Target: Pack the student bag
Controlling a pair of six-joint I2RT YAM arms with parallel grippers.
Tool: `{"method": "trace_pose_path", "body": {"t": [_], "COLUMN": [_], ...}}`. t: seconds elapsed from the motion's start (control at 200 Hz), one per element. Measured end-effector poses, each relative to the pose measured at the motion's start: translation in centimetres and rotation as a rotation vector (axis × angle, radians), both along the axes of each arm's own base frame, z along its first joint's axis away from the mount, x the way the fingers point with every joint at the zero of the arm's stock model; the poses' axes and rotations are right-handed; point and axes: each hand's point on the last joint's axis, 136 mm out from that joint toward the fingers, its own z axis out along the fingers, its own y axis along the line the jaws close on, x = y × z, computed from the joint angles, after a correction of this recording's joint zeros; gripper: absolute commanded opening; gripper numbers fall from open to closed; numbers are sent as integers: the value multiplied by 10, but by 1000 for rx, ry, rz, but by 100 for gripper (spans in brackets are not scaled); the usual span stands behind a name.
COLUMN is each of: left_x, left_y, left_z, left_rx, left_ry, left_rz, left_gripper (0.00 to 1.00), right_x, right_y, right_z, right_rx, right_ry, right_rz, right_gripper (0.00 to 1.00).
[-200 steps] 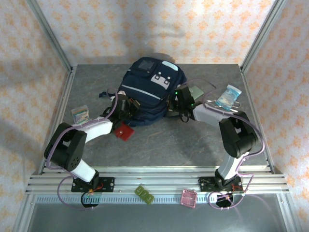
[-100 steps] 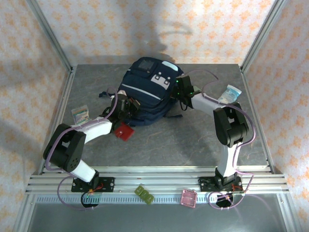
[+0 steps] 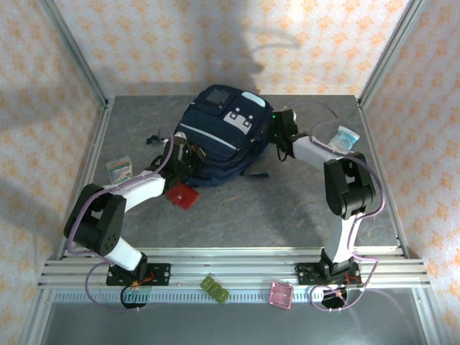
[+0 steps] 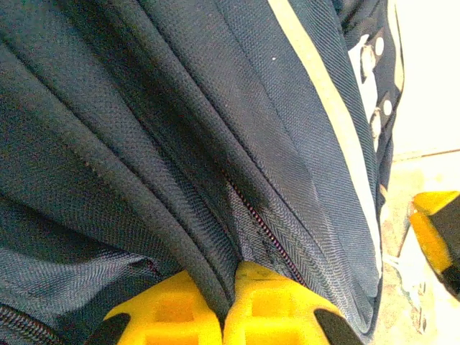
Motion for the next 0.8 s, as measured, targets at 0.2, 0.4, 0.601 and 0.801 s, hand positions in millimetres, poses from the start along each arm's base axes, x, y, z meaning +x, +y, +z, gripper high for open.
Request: {"method": "trace_pose_path", "body": {"t": [0.2, 0.4, 0.601, 0.801], "left_x": [0, 0, 0, 1], "left_y": [0, 0, -1, -1], "left_z": [0, 0, 2, 4], "left_rx": [8, 17, 17, 19], "left_ry": [0, -1, 1, 5], "left_rz": [-9, -16, -20, -24], "left_gripper": [0, 0, 0, 0], "right_x": [12, 43, 46, 54], "right_y": [-17, -6, -18, -2], "right_z": [3, -14, -59, -57], "right_rx": [43, 144, 207, 268], "right_ry": [1, 32, 128, 124], "right_rz": [-53, -53, -99, -45], "right_gripper": [56, 58, 39, 0]}}
